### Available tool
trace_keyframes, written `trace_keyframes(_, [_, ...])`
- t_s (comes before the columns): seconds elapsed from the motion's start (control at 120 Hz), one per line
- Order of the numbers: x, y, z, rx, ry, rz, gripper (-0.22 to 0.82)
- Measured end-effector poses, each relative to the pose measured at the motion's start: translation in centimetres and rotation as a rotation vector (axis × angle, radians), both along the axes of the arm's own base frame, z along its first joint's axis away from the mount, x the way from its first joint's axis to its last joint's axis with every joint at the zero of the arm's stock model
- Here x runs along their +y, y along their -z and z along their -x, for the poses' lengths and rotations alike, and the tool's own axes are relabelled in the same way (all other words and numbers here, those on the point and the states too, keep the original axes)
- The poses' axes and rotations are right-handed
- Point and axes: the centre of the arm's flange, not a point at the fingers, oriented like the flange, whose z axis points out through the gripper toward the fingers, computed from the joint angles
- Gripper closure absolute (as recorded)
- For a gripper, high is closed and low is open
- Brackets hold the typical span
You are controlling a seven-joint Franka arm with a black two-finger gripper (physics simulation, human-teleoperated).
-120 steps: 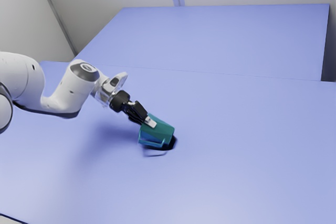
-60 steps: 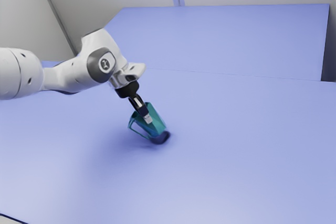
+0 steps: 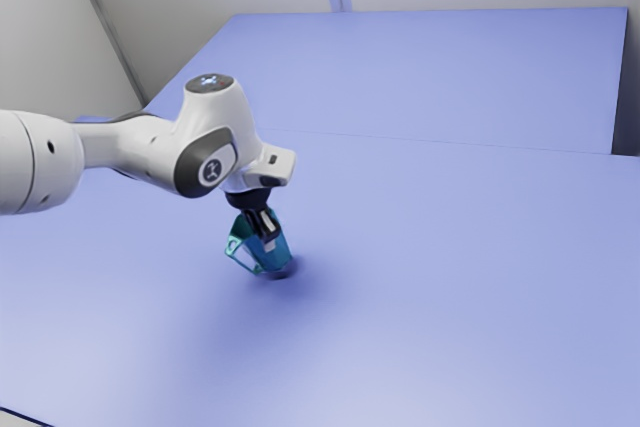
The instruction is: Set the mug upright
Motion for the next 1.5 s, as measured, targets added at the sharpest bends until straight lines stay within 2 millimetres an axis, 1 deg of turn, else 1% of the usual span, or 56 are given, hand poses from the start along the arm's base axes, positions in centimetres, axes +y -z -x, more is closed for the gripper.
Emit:
trace_keyframes(0.217, [0.9, 1.0, 0.0, -0.001, -0.115, -0.002, 0.78])
trace_keyframes(0.3, [0.8, 1.7, 0.1, 0.005, -0.143, 0.001, 0.78])
trace_keyframes(0.375, [0.3, 1.9, 0.2, 0.005, -0.159, 0.002, 0.78])
trace_keyframes(0.533, [-0.8, 1.8, 0.5, 0.002, -0.182, 0.010, 0.43])
trace_keyframes(0.592, [-1.1, 1.9, 0.6, 0.003, -0.189, 0.011, 0.33])
trace_keyframes(0.692, [-1.2, 1.7, 0.6, -0.001, -0.206, 0.011, 0.21])
trace_keyframes(0.758, [-1.1, 1.4, 0.6, -0.004, -0.218, 0.009, 0.15])
trace_keyframes(0.808, [-0.9, 0.8, 0.6, -0.015, -0.228, 0.007, 0.12])
trace_keyframes(0.95, [-0.5, -2.2, 0.5, -0.059, -0.255, -0.005, 0.06])
trace_keyframes(1.042, [-1.4, -4.5, 0.1, -0.082, -0.251, -0.008, 0.04])
trace_keyframes(1.1, [-2.2, -7.2, -1.0, -0.100, -0.250, 0.005, 0.03])
trace_keyframes(1.158, [-3.0, -10.3, -2.8, -0.110, -0.251, 0.026, 0.02])
trace_keyframes(1.225, [-3.3, -13.0, -3.8, -0.114, -0.257, 0.039, 0.02])
trace_keyframes(1.4, [-3.8, -21.4, -5.5, -0.159, -0.271, 0.071, 0.01])
trace_keyframes(1.45, [-3.6, -23.1, -5.8, -0.157, -0.280, 0.075, 0.01])
trace_keyframes(1.5, [-2.5, -24.2, -5.9, -0.147, -0.304, 0.068, 0.01])
